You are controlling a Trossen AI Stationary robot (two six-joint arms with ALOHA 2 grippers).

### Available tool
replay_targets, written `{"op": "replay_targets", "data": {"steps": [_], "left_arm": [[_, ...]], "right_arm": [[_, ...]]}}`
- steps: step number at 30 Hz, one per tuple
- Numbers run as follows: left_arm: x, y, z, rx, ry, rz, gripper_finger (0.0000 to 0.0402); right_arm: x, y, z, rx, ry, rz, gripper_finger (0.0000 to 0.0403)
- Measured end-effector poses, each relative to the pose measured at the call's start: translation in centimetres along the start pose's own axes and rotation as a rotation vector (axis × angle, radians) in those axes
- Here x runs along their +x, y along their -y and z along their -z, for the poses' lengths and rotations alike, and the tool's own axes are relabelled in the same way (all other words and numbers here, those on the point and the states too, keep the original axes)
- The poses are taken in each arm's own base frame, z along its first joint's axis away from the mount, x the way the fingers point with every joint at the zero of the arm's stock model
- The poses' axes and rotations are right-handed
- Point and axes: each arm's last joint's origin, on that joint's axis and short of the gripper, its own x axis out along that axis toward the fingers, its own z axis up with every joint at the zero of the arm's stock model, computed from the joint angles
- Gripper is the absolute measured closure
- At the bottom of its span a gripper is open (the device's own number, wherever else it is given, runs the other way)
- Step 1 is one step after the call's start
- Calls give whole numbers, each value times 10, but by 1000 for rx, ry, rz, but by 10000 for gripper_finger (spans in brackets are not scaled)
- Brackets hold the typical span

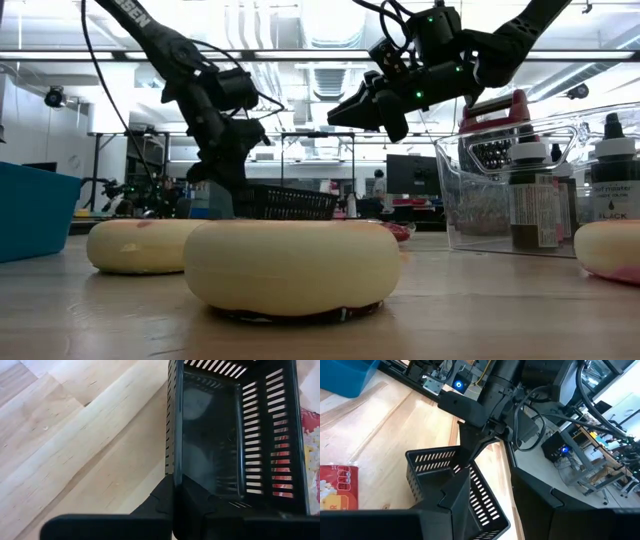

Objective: Pick & Place Food Item
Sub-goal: Adjust the black bin, then put the red popcorn bag into the black bin

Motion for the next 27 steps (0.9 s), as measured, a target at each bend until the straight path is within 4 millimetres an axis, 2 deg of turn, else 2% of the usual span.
{"op": "replay_targets", "data": {"steps": [9,18,22,27], "left_arm": [[0,0,0,3,1,-4,333],[-2,0,1,6,-4,-4,222],[-13,1,0,18,30,-2,184],[-40,8,-3,91,132,-7,169]], "right_arm": [[0,0,0,0,0,0,264],[0,0,0,0,0,0,264],[0,0,0,-1,0,0,264],[0,0,0,-1,0,0,264]]}}
